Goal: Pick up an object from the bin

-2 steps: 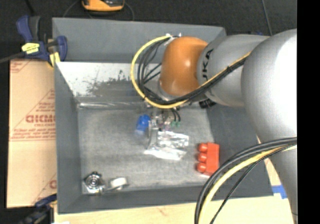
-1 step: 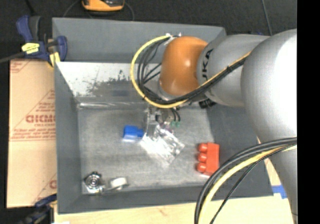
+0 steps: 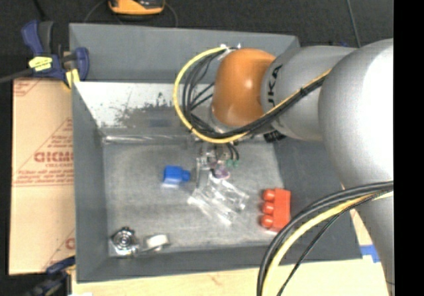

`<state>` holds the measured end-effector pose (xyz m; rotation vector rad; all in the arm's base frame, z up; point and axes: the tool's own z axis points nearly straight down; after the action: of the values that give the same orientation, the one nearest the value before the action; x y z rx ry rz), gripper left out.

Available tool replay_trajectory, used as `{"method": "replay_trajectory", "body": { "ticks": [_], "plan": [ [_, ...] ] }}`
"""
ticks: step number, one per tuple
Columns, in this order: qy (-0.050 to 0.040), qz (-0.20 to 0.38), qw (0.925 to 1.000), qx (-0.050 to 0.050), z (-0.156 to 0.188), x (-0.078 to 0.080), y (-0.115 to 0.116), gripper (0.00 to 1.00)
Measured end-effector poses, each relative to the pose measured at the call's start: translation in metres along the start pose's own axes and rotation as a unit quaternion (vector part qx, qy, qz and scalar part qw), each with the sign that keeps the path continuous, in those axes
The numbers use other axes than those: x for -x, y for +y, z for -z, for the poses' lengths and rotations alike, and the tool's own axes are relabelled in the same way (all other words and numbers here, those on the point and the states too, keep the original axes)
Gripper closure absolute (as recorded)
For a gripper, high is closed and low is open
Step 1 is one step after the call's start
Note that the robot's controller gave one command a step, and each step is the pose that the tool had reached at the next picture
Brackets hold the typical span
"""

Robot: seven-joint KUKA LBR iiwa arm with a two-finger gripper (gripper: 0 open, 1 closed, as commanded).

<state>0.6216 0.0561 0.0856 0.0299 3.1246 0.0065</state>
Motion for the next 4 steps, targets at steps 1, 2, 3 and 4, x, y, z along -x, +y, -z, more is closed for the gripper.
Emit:
{"method": "replay_trajectory", "body": {
  "ticks": [1,2,3,4],
  "plan": [
    [0.0079,0.015,0.9999,0.000,-0.015,-0.024,0.051,0.00],
    [0.0082,-0.019,0.9998,0.000,0.001,-0.070,0.121,0.00],
    [0.0009,0.000,1.0000,0.000,-0.001,-0.142,0.135,0.00],
    [-0.0033,0.184,0.9830,-0.002,-0.007,-0.133,0.177,0.00]
  ]
}}
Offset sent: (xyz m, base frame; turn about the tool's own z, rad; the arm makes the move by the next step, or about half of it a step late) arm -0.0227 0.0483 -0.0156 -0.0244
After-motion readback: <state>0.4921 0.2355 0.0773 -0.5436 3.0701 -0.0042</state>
